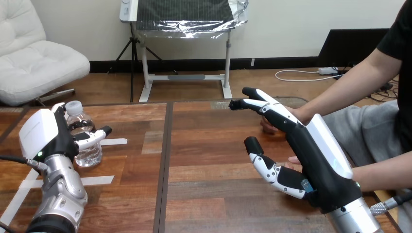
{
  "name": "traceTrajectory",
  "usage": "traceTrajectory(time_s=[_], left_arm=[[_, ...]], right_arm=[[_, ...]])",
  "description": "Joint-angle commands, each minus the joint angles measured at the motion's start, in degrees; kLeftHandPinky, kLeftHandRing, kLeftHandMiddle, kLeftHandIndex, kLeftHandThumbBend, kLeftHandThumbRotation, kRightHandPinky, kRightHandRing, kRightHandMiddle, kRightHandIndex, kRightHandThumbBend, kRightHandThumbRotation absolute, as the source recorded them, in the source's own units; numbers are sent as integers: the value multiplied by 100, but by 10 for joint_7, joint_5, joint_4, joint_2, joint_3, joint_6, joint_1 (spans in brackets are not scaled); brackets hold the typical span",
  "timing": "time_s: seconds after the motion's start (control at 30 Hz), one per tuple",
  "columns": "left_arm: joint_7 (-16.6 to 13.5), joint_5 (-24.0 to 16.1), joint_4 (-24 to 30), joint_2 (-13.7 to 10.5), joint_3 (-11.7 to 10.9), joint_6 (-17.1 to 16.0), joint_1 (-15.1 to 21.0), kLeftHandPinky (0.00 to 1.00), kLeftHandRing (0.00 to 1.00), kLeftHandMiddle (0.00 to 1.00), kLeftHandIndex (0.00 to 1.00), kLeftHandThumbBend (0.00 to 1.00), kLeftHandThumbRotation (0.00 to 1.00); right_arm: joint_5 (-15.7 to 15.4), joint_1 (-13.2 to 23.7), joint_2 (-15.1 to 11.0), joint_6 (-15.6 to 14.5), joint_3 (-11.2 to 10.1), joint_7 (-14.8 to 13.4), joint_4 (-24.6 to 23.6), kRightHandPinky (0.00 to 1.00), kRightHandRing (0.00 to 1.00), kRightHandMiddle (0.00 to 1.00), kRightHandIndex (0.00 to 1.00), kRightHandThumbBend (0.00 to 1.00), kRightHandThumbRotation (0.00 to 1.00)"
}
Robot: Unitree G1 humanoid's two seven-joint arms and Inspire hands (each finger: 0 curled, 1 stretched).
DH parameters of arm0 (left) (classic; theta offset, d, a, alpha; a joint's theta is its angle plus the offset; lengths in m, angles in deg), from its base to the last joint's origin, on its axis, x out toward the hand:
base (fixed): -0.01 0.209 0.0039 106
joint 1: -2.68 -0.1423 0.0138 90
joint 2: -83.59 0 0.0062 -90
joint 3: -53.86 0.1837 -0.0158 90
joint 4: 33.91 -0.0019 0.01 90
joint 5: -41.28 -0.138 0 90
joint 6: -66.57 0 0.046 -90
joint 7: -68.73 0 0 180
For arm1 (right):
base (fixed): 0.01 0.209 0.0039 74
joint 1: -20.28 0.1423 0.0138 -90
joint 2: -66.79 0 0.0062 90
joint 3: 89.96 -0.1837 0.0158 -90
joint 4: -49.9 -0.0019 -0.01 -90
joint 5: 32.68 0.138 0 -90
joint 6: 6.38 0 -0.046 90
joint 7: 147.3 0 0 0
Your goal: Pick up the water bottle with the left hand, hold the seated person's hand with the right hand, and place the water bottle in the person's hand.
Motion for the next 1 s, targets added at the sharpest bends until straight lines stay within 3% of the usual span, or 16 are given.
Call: traceTrajectory(time_s=[0.0, 0.53, 0.97], left_arm=[[-3, 1, -7, -12, 6, -17, 56, 71, 77, 80, 79, 82, 37], [9, 1, -21, -8, 10, -11, 64, 62, 70, 73, 72, 78, 29], [-5, -9, -24, -4, 20, -3, 63, 42, 50, 58, 61, 77, 7]], right_arm=[[3, 30, -10, -3, -13, 3, -30, 86, 92, 92, 79, 17, 0], [3, 32, -12, 5, -14, 2, -24, 86, 92, 91, 78, 18, 0], [4, 31, -14, 1, -14, 4, -28, 87, 92, 90, 77, 18, 0]])
